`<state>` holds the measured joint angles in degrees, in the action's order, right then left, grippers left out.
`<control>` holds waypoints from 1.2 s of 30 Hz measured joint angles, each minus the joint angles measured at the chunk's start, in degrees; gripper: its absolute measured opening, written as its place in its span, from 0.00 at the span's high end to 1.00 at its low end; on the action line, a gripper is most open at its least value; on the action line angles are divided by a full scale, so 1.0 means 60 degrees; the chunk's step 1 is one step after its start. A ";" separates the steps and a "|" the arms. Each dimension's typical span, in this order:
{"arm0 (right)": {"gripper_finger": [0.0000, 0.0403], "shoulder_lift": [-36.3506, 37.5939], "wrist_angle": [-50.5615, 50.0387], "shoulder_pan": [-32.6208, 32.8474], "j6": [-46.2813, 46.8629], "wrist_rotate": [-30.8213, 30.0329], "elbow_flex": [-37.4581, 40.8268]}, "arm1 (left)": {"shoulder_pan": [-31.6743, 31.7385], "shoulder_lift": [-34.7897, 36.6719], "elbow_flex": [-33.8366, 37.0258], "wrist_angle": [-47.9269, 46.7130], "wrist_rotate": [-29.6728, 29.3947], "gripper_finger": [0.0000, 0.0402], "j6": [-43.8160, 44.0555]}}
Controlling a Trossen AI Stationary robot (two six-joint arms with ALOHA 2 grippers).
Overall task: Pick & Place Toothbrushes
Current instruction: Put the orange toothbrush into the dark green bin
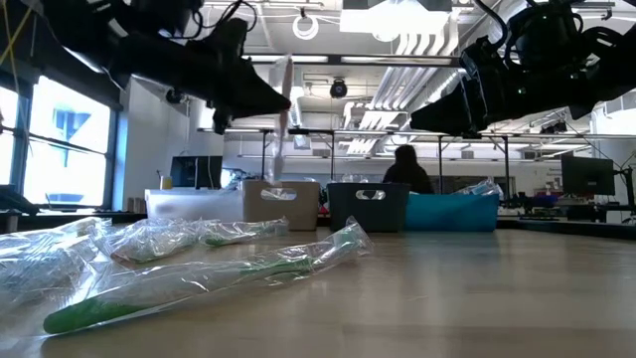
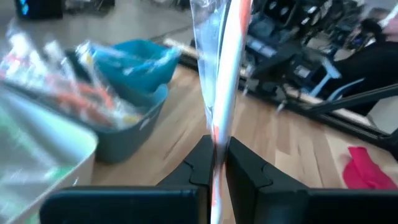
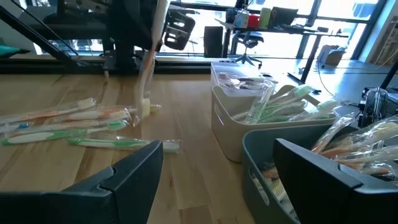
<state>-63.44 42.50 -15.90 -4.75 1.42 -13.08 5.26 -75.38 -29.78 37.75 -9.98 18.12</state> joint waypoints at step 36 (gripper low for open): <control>0.26 -0.2711 0.3096 0.0811 0.0539 0.0836 -0.1094 | -0.0004 -0.1436 -0.1459 0.1491 0.1035 0.95 -0.1805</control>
<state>-79.71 61.08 -11.04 -1.52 6.43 -19.65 5.23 -83.99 -38.53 46.69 -3.77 7.29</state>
